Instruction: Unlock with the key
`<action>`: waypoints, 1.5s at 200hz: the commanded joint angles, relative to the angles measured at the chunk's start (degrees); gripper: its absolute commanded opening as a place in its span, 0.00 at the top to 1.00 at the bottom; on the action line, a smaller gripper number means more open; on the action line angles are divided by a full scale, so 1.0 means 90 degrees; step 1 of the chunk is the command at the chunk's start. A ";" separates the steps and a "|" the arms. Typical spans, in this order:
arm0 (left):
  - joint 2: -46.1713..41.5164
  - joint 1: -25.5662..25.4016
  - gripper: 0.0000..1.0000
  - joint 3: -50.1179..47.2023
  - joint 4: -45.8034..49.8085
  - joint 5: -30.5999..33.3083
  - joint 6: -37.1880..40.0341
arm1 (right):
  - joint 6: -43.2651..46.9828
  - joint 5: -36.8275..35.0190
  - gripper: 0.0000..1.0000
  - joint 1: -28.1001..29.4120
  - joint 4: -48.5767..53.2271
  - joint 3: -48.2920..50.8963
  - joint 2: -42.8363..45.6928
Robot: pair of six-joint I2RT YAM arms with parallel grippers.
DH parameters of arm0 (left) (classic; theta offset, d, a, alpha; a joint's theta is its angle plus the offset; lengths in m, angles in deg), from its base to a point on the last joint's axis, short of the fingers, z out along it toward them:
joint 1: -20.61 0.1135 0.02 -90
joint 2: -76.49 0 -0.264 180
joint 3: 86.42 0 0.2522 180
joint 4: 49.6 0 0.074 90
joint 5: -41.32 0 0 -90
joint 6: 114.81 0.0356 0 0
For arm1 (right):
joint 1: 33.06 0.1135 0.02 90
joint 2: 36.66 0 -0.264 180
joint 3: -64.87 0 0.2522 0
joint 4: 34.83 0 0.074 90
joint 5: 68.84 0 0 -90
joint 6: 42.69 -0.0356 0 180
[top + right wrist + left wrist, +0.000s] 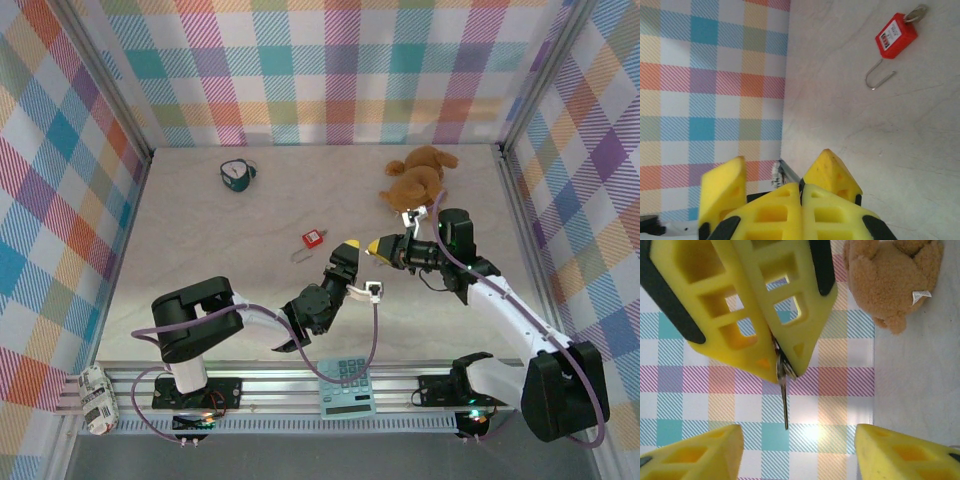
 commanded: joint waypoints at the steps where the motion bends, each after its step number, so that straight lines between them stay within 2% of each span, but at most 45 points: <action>1: -0.0273 -0.0061 0.32 -0.0153 -0.0144 0.0072 -0.0404 | 0.0968 -0.0578 0.96 0.0023 0.1062 -0.0418 0.0301; 30: -0.0685 -0.0057 0.26 -0.0361 -0.0120 0.0230 -0.1225 | 0.1784 -0.1345 0.96 0.0018 0.2129 -0.0793 0.0467; 62: -0.0926 0.0005 0.21 -0.0326 0.0048 0.0493 -0.2602 | 0.2361 -0.2055 0.96 0.0022 0.2828 -0.0971 0.0528; 88: -0.0818 0.0133 0.21 -0.0163 0.0729 0.0503 -0.3501 | 0.2623 -0.2171 0.95 0.0016 0.3138 -0.1027 0.0720; 105: -0.0986 0.0261 0.21 0.0022 0.1818 0.0250 -0.4446 | 0.2812 -0.2508 0.95 0.0011 0.3479 -0.1054 0.0770; 117: -0.1263 0.0384 0.21 0.0289 0.3223 -0.0158 -0.5347 | 0.2861 -0.2544 0.95 0.0013 0.3591 -0.1043 0.0821; 136: -0.1714 0.0864 0.22 0.0881 0.5321 -0.1497 -0.7209 | 0.2833 -0.2748 0.95 0.0013 0.3688 -0.0994 0.0940; 156: -0.1725 0.1397 0.25 0.1504 0.6560 -0.2953 -0.8411 | 0.2826 -0.3075 0.95 0.0013 0.3839 -0.1006 0.0995; 187: -0.0867 0.1715 0.24 0.2640 0.7684 -0.4624 -0.8995 | 0.2759 -0.3705 0.95 0.0013 0.4255 -0.1152 0.0982; 225: 0.0738 0.1841 0.27 0.4521 0.9170 -0.5787 -0.9172 | 0.2758 -0.4444 0.95 0.0011 0.4900 -0.1360 0.1073; 260: 0.1962 0.2002 0.36 0.6246 1.0489 -0.6283 -0.9216 | 0.2753 -0.4734 0.95 0.0006 0.5207 -0.1443 0.1279; 300: 0.3167 0.2010 0.39 0.7839 1.1781 -0.6671 -0.9104 | 0.2724 -0.4688 0.95 0.0000 0.5266 -0.1413 0.1424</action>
